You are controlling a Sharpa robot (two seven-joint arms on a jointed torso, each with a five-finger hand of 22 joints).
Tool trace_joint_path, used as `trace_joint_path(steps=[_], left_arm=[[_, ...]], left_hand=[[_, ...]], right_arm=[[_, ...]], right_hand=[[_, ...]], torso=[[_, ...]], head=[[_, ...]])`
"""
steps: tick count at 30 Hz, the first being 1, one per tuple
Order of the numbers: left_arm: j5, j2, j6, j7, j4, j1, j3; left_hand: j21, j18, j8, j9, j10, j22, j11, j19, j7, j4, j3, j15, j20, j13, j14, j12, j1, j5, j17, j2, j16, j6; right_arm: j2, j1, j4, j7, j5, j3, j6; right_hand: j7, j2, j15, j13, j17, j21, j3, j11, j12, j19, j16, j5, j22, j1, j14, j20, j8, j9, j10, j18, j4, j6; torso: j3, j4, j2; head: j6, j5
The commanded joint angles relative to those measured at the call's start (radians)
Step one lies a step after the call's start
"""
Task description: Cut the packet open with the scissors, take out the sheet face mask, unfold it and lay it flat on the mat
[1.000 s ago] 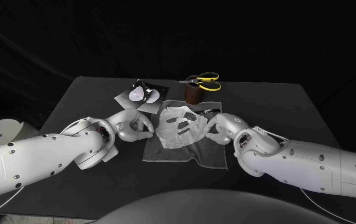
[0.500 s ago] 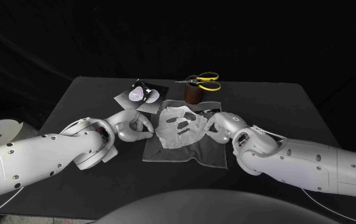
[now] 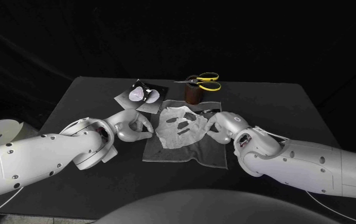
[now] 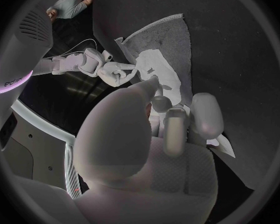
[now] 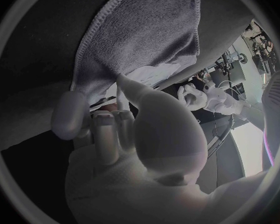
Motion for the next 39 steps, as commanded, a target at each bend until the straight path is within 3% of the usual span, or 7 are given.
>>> trace_joint_path(steps=[1,9,24,33,35,37,39], left_arm=[[0.008,0.000,0.020,0.014,0.002,0.000,0.000],[0.010,-0.001,0.022,0.015,0.000,0.000,0.000],[0.017,0.000,0.029,0.016,-0.002,0.000,0.000],[0.020,0.001,0.031,0.017,-0.003,0.000,0.000],[0.022,0.001,0.030,0.020,-0.003,0.000,0.000],[0.024,0.002,0.029,0.023,-0.004,0.000,0.000],[0.026,0.004,0.025,0.028,-0.004,0.000,0.000]], left_hand=[[0.003,-0.018,-0.005,0.000,0.002,0.023,0.000,0.003,0.005,0.000,0.008,0.000,0.002,-0.004,0.042,0.001,0.000,0.004,0.078,0.013,0.000,-0.003],[0.004,-0.019,-0.006,0.000,-0.003,0.024,0.001,0.004,0.005,0.000,0.008,0.000,0.002,-0.011,0.041,-0.002,0.000,0.004,0.077,0.013,0.000,-0.004],[0.004,-0.018,-0.006,0.000,-0.006,0.023,0.002,0.003,0.006,0.000,0.009,0.001,0.002,-0.014,0.041,-0.003,0.000,0.004,0.077,0.013,0.000,-0.005],[0.004,-0.018,-0.007,0.000,-0.009,0.023,0.002,0.003,0.006,0.000,0.009,0.001,0.002,-0.018,0.040,-0.005,0.000,0.004,0.074,0.013,-0.001,-0.006],[0.002,-0.018,-0.009,0.000,-0.022,0.022,0.002,0.001,0.007,-0.001,0.010,0.002,0.003,-0.034,0.039,-0.013,0.000,0.004,0.071,0.012,-0.002,-0.008],[-0.004,-0.017,-0.014,-0.001,-0.076,0.018,0.005,-0.003,0.010,-0.001,0.016,0.004,0.005,-0.115,0.035,-0.053,-0.001,0.004,0.063,0.011,-0.005,-0.014],[-0.013,-0.014,-0.025,-0.005,-0.102,0.012,0.009,-0.009,0.015,-0.001,0.021,0.007,0.008,-0.152,0.031,-0.079,-0.002,0.004,0.054,0.009,-0.009,-0.031]], right_arm=[[-0.009,0.000,0.007,0.008,-0.021,0.000,-0.027],[-0.032,0.000,0.016,0.001,-0.031,0.000,-0.013],[-0.050,0.000,0.019,-0.030,-0.039,0.000,0.115],[-0.054,-0.001,0.021,-0.052,-0.057,0.000,0.116],[-0.055,-0.001,0.019,-0.054,-0.057,0.000,0.098],[-0.055,-0.001,0.019,-0.050,-0.053,0.000,0.079],[-0.055,-0.001,0.018,-0.039,-0.042,0.000,0.051]], right_hand=[[-0.006,0.012,-0.008,0.242,0.263,0.010,0.012,-0.007,0.012,0.003,0.004,0.000,0.149,-0.006,0.104,-0.007,0.010,0.009,0.095,-0.006,0.003,0.002],[-0.007,0.014,-0.009,0.249,0.263,0.020,0.020,-0.008,0.020,0.005,0.004,0.000,0.151,-0.007,0.104,-0.009,0.016,0.013,0.098,-0.007,0.004,0.004],[-0.007,0.011,-0.008,0.247,0.263,0.013,0.021,-0.008,0.018,0.004,0.004,0.000,0.150,-0.009,0.104,-0.009,0.019,0.015,0.097,-0.006,0.004,0.004],[-0.008,0.008,-0.008,0.245,0.263,0.008,0.022,-0.008,0.016,0.003,0.004,0.000,0.149,-0.010,0.104,-0.009,0.020,0.016,0.097,-0.006,0.003,0.003],[-0.008,0.007,-0.008,0.242,0.263,0.001,0.023,-0.008,0.012,0.001,0.004,0.000,0.147,-0.011,0.104,-0.009,0.021,0.017,0.095,-0.005,0.003,0.002],[-0.007,-0.001,-0.008,0.219,0.263,-0.027,0.023,-0.008,-0.017,-0.007,0.004,0.000,0.141,-0.015,0.104,-0.009,0.021,0.018,0.083,0.000,0.003,-0.007],[-0.006,-0.013,-0.008,0.201,0.258,-0.052,0.018,-0.006,-0.040,-0.014,0.001,0.000,0.135,-0.023,0.103,-0.009,0.018,0.019,0.073,0.003,0.005,-0.022]], torso=[[-0.0003,-0.0001,0.000],[0.0000,-0.0009,0.001],[-0.0003,-0.0004,0.001],[0.0000,0.0005,0.001],[0.0000,0.0004,0.001],[0.0002,0.0000,0.001],[0.0002,-0.0006,0.001]], head=[[0.000,-0.001],[0.000,-0.001],[0.000,-0.003],[0.000,-0.005],[0.000,-0.001],[0.000,0.000],[0.000,0.000]])
